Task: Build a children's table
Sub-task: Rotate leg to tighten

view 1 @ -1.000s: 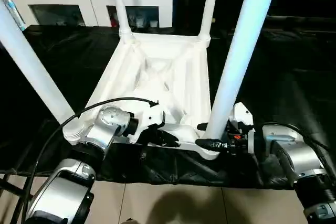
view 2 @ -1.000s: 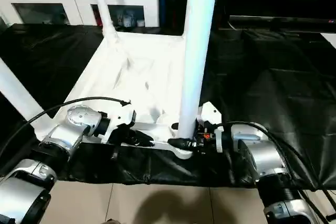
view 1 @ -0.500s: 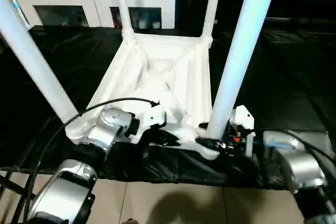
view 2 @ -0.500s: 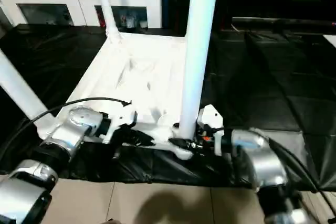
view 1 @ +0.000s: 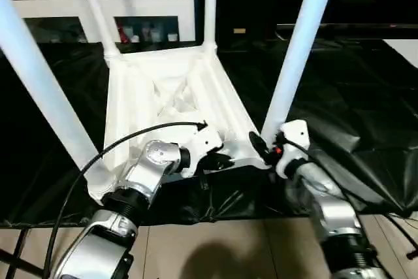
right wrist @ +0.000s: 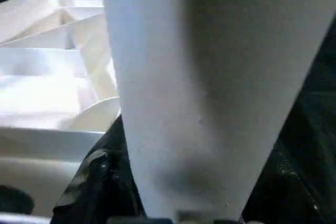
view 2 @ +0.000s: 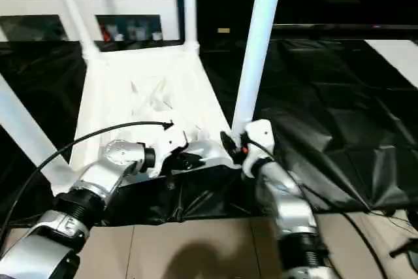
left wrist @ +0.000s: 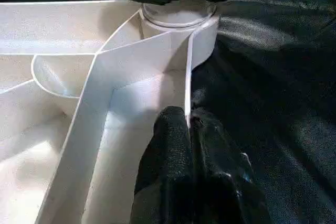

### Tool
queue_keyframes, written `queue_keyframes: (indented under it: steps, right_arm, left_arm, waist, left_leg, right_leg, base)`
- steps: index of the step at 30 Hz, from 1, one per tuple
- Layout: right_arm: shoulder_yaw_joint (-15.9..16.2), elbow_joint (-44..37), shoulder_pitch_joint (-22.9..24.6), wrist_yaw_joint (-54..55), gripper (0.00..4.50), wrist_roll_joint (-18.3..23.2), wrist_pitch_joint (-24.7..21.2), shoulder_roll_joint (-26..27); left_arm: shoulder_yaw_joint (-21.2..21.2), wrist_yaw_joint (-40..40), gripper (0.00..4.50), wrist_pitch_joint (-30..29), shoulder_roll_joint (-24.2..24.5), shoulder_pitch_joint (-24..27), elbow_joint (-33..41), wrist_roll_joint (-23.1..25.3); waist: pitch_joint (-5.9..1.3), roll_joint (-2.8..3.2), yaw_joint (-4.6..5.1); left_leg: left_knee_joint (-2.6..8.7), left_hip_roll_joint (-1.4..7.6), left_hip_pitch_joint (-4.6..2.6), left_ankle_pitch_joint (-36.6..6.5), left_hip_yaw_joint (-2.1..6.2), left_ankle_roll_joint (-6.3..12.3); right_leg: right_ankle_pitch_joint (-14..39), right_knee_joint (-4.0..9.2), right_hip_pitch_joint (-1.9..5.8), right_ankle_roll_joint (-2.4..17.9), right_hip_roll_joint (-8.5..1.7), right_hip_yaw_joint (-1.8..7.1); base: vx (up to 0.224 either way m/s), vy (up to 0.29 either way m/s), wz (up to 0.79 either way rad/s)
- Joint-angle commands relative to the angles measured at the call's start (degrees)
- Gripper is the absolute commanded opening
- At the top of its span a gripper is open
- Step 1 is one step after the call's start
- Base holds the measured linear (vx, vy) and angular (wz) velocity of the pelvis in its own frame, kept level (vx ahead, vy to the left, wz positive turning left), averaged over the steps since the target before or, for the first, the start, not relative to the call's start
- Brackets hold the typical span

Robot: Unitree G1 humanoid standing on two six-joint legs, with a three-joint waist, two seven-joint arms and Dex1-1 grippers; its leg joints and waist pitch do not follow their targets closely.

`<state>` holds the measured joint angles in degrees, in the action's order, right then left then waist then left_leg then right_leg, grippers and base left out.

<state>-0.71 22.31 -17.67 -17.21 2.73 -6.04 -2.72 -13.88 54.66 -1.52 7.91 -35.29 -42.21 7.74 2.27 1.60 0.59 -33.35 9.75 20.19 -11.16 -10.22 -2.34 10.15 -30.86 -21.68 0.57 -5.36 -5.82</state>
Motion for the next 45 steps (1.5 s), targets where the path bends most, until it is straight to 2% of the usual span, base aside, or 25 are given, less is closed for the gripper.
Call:
queue_keyframes:
  steps: [1,4,7,11,14,15,17,18,19,21,22,23,24,28,32,33,35,36,37,38,40,41,42,44,45]
  right_arm:
    - [2.1,2.7,1.1,0.7,2.50,-0.1,-2.1,2.4]
    - [1.8,2.4,1.0,0.4,2.73,0.4,-1.9,2.1]
    - [2.2,2.5,0.2,-1.6,2.83,-0.5,-0.5,-0.7]
    - [1.6,0.4,0.0,-9.9,2.83,2.2,0.1,-5.0]
    - [1.5,-3.1,1.2,-17.9,2.83,5.3,0.6,-9.1]
    - [0.9,-6.5,2.8,-25.1,2.83,8.3,0.1,-13.4]
    - [0.5,-8.3,3.9,-28.8,2.83,10.1,-0.8,-16.0]
    - [-1.2,-10.9,5.7,-35.2,2.83,13.1,-2.5,-21.2]
    - [-2.0,-11.8,6.4,-37.9,2.83,14.3,-3.3,-23.4]
    - [-2.5,-12.4,7.0,-39.6,2.83,15.0,-3.7,-24.9]
    - [-2.9,-13.0,7.7,-41.6,2.83,15.6,-3.9,-26.5]
    - [-3.2,-13.8,8.5,-43.3,2.83,16.3,-4.6,-28.0]
    - [-3.5,-15.0,9.6,-45.9,2.83,17.4,-5.7,-30.2]
    - [-2.9,-17.9,11.2,-48.5,2.83,19.2,-8.1,-32.4]
    - [0.7,-21.4,11.1,-47.4,2.93,19.8,-9.6,-30.2]
    - [1.6,-21.7,10.7,-46.6,2.93,19.4,-9.4,-28.8]
    - [2.9,-21.5,9.9,-45.4,2.93,18.8,-9.3,-26.5]
    - [2.9,-21.5,9.9,-45.4,2.93,18.8,-9.3,-26.5]
    - [3.3,-21.5,9.5,-45.3,2.93,19.0,-9.6,-25.9]
    - [3.6,-21.4,9.3,-45.2,2.93,18.9,-9.8,-25.6]
    - [3.9,-21.3,9.1,-45.2,2.93,18.9,-10.0,-25.3]
    - [4.7,-20.9,8.4,-45.2,2.93,18.5,-10.0,-24.7]
    - [4.7,-20.9,8.4,-45.2,2.93,18.5,-10.0,-24.7]
    - [5.4,-20.0,7.3,-44.9,2.93,18.0,-10.0,-24.1]
    - [5.9,-17.2,5.4,-43.7,2.93,16.5,-8.9,-23.1]
  left_arm:
    - [-0.6,-1.3,0.00,0.5,-2.9,-0.8,1.7,-1.2]
    - [-0.6,-0.8,0.00,1.5,-1.9,-0.7,1.5,-1.1]
    - [-0.3,0.3,0.00,2.8,-0.4,-0.8,1.0,-1.4]
    - [-0.1,2.6,0.00,4.7,1.2,-0.9,0.6,-2.1]
    - [-0.1,5.1,0.00,6.7,2.3,-0.9,0.5,-2.7]
    - [-0.1,7.6,0.00,8.0,3.3,-0.7,0.6,-3.4]
    - [-0.3,8.4,0.00,8.4,3.8,-0.7,0.6,-3.5]
    - [-0.3,8.3,0.00,9.1,4.5,-0.9,-0.1,-3.1]
    - [-0.2,8.0,0.00,9.4,4.7,-0.9,-0.4,-2.9]
    - [-0.2,7.9,0.00,9.6,4.8,-0.9,-0.5,-2.8]
    - [-0.1,8.1,0.00,9.8,4.9,-0.9,-0.6,-3.0]
    - [0.1,8.1,0.00,9.8,5.0,-0.7,-0.5,-3.1]
    - [0.3,8.2,0.00,10.0,5.2,-0.4,-0.3,-3.4]
    - [0.9,8.3,0.00,9.8,5.3,0.7,1.2,-4.3]
    - [4.3,7.4,0.58,3.6,4.2,3.4,8.9,-9.5]
    - [5.3,6.5,0.64,0.4,3.9,4.9,12.7,-11.1]
    - [6.5,5.3,0.70,-5.6,3.7,8.5,20.5,-13.7]
    - [6.5,5.3,0.80,-5.6,3.7,8.5,20.5,-13.7]
    - [6.8,5.0,1.01,-7.2,3.8,10.0,23.4,-14.5]
    - [7.0,4.6,1.04,-8.6,3.9,11.1,25.5,-14.9]
    - [7.1,4.3,1.07,-9.7,3.9,12.0,27.1,-15.3]
    - [7.3,3.7,1.13,-12.3,4.3,14.4,31.8,-16.1]
    - [7.3,3.7,1.30,-12.3,4.3,14.4,31.8,-16.1]
    - [7.5,3.6,1.45,-15.5,5.2,17.2,37.1,-17.1]
    - [7.2,4.2,1.45,-19.4,7.7,21.2,43.6,-18.6]
  waist:
    - [-1.76,-0.20,0.55]
    - [-1.72,-0.31,0.68]
    - [-1.87,-0.35,0.45]
    - [-2.14,-0.60,-0.10]
    - [-2.23,-0.79,-0.85]
    - [-2.42,-1.20,-1.40]
    - [-2.60,-1.24,-2.10]
    - [-2.68,-1.45,-2.35]
    - [-2.70,-1.46,-2.60]
    - [-2.87,-1.78,-3.59]
    - [-3.07,-1.73,-3.63]
    - [-3.29,-1.79,-3.69]
    - [-3.37,-2.14,-3.99]
    - [-3.52,-2.13,-4.57]
    - [-3.16,-1.85,-4.46]
    - [-3.27,-1.86,-4.55]
    - [-3.07,-1.60,-4.50]
    - [-3.10,-1.62,-4.40]
    - [-2.83,-1.75,-4.29]
    - [-2.90,-1.70,-4.43]
    - [-2.69,-1.92,-4.36]
    - [-2.69,-1.80,-4.42]
    - [-2.76,-2.23,-4.42]
    - [-2.60,-2.10,-4.36]
    - [-2.61,-3.39,-4.12]
  left_leg:
    - [5.50,3.26,-1.15,-31.9,2.71,-0.83]
    - [5.33,3.12,-1.31,-32.0,2.56,-0.29]
    - [5.46,3.26,-0.87,-29.8,2.49,0.24]
    - [5.30,3.35,-0.43,-25.4,1.88,1.83]
    - [5.05,3.44,-0.12,-21.2,1.47,3.57]
    - [4.92,3.58,0.05,-19.1,1.32,4.49]
    - [4.69,3.75,-0.11,-16.3,1.00,5.64]
    - [4.53,3.89,-0.29,-15.4,0.70,6.05]
    - [4.35,3.67,-0.13,-14.9,0.60,6.49]
    - [3.78,3.87,-0.47,-12.7,-0.05,7.16]
    - [3.73,3.81,-0.06,-11.2,-0.04,7.25]
    - [3.59,3.70,0.84,-8.1,0.15,7.97]
    - [3.20,3.71,0.89,-6.9,0.11,9.00]
    - [2.58,3.65,1.24,-3.5,-0.07,11.55]
    - [2.86,3.73,0.99,-6.9,-0.08,9.22]
    - [3.01,4.28,0.61,-7.5,0.01,7.92]
    - [3.26,4.42,0.52,-9.0,0.07,6.73]
    - [3.41,4.69,0.41,-9.4,0.14,6.07]
    - [3.46,4.25,0.39,-10.3,0.00,5.78]
    - [3.43,4.38,0.12,-10.7,0.00,5.37]
    - [3.65,4.34,0.54,-10.5,0.08,5.09]
    - [3.53,4.20,0.13,-11.2,-0.08,4.75]
    - [3.65,4.40,0.40,-10.7,0.15,4.34]
    - [3.64,4.22,0.42,-10.7,-0.01,4.31]
    - [3.77,4.38,0.64,-10.2,0.00,4.15]
  right_leg:
    - [35.2,5.51,0.37,3.9,-4.21,1.97]
    - [35.8,5.58,0.09,4.2,-4.30,2.25]
    - [34.0,5.23,0.41,4.8,-4.41,2.62]
    - [28.9,4.68,0.82,7.1,-4.44,3.11]
    - [25.5,4.23,1.22,8.7,-4.49,3.39]
    - [23.7,3.89,1.57,8.8,-4.43,3.49]
    - [19.9,3.31,1.53,10.1,-4.24,3.66]
    - [19.1,3.17,1.16,11.0,-4.24,3.77]
    - [18.4,3.01,1.50,11.2,-4.14,3.68]
    - [16.3,2.41,1.11,12.2,-4.12,4.06]
    - [15.0,2.02,1.48,12.5,-4.14,3.96]
    - [11.7,1.39,2.13,12.8,-4.14,3.76]
    - [9.2,1.03,1.96,12.7,-3.86,3.78]
    - [5.0,0.27,2.00,13.5,-3.83,3.49]
    - [14.3,1.27,1.52,12.0,-3.79,3.29]
    - [13.5,0.84,1.35,13.2,-4.04,3.48]
    - [13.7,1.01,1.05,13.8,-3.81,3.45]
    - [13.1,0.79,1.14,14.1,-3.89,3.54]
    - [14.3,1.28,0.99,13.1,-3.47,3.51]
    - [14.2,1.14,0.99,13.1,-3.62,3.59]
    - [14.9,1.18,1.27,12.5,-3.72,3.64]
    - [16.0,1.43,0.92,11.8,-3.56,3.70]
    - [15.4,1.04,1.29,11.9,-3.86,3.75]
    - [15.9,1.38,1.10,11.3,-3.66,3.77]
    - [15.4,1.19,1.27,11.4,-3.71,3.75]
  base:
    - [0.000,0.000,0.00]
    - [0.000,0.000,0.00]
    - [0.000,0.000,0.00]
    - [0.000,0.000,0.00]
    - [0.000,0.000,0.00]
    - [0.000,0.000,0.00]
    - [0.000,0.000,0.00]
    - [0.000,0.000,0.00]
    - [0.056,-0.029,0.08]
    - [0.063,-0.027,0.11]
    - [0.060,-0.022,0.04]
    - [0.000,0.000,0.00]
    - [0.000,0.000,0.00]
    - [0.000,0.000,0.00]
    - [0.000,0.000,0.00]
    - [0.000,0.000,0.00]
    - [0.000,0.000,0.00]
    - [0.000,0.000,0.00]
    - [0.000,0.000,0.00]
    - [0.000,0.000,0.00]
    - [0.000,0.000,0.00]
    - [0.000,0.000,0.00]
    - [0.000,0.000,0.00]
    - [0.000,0.000,0.00]
    - [0.000,0.000,0.00]
